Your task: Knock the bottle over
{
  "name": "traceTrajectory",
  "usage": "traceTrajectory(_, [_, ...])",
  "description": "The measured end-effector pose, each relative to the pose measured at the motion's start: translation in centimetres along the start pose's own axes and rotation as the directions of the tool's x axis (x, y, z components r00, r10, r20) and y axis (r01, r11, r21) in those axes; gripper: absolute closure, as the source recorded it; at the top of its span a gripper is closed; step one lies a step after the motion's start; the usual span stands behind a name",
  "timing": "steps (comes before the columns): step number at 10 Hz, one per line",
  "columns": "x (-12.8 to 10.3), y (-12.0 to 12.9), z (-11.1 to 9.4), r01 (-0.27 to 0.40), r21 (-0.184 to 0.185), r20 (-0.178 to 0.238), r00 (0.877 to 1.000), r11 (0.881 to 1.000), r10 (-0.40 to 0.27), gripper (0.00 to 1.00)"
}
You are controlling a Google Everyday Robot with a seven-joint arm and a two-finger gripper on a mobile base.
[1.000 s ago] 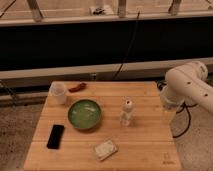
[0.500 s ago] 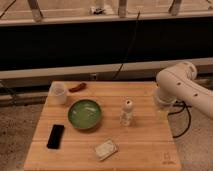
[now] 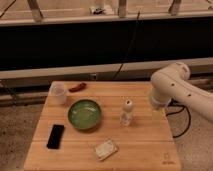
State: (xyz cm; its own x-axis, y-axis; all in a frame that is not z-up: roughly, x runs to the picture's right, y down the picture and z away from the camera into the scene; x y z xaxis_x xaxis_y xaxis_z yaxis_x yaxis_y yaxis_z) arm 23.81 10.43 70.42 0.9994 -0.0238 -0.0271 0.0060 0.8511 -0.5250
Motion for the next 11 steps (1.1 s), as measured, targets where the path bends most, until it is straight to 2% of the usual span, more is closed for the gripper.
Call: traceTrajectory(11, [-2.9, -0.7, 1.6, 0.054, 0.006, 0.012, 0.998, 0.999, -0.054, 0.2])
